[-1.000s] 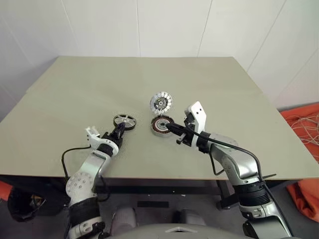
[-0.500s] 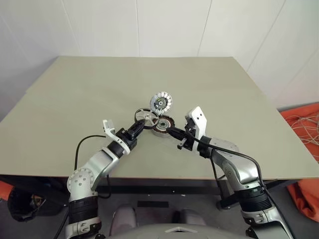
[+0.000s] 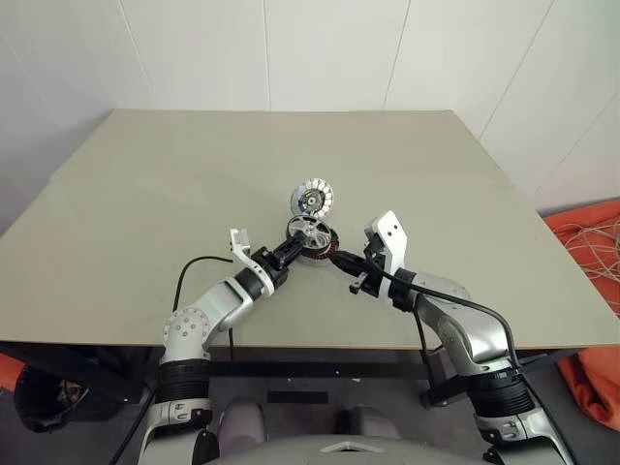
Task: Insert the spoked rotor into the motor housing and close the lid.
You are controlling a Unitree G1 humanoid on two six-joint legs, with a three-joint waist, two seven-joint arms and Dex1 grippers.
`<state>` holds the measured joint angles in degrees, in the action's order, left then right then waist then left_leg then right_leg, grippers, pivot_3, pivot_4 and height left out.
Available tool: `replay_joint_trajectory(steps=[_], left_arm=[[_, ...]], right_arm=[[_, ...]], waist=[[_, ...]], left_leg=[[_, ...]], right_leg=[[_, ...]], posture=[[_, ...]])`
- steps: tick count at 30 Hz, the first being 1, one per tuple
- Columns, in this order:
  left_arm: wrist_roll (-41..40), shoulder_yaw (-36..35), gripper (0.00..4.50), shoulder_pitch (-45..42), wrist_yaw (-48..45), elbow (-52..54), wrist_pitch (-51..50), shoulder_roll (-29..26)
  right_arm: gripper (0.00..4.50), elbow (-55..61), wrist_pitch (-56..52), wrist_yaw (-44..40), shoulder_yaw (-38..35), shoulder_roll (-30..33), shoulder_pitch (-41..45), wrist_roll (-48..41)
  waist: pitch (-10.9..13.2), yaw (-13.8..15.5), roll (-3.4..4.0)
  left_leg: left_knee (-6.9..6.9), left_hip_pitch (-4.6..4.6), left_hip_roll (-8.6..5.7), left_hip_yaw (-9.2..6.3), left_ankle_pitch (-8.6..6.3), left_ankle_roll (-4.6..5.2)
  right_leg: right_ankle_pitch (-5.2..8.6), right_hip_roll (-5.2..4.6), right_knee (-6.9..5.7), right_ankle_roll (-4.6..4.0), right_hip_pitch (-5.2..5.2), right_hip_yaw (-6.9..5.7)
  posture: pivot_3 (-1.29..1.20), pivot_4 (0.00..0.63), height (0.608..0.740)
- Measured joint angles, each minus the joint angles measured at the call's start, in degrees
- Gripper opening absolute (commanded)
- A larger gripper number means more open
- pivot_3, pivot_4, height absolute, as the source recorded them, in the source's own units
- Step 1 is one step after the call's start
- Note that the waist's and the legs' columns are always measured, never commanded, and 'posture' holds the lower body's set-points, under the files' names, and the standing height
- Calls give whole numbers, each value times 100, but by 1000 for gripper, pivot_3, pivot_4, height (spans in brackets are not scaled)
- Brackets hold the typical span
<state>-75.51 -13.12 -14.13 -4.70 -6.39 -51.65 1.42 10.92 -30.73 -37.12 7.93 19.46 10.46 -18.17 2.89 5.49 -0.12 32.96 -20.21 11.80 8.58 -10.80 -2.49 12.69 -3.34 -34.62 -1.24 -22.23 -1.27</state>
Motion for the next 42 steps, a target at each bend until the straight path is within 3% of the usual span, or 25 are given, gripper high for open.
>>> replay_joint_trajectory(steps=[35,42], left_arm=[[846,-152,404,-525,-341,-712,-33,342],[914,-216,2728,-537,-439,-702,-36,397]], right_arm=[[0,144,-208,134,2,-50,-8,-26],[0,144,-207,133,3,-56,-8,-25]], waist=[[1,3,1],[1,3,1]], left_leg=[[0,2,0,-1,0,0],[0,3,0,-1,0,0]], right_leg=[[-1,-1,0,-2,4,0],[-1,-2,0,-2,5,0]], posture=[[0,0,740],[0,0,740]])
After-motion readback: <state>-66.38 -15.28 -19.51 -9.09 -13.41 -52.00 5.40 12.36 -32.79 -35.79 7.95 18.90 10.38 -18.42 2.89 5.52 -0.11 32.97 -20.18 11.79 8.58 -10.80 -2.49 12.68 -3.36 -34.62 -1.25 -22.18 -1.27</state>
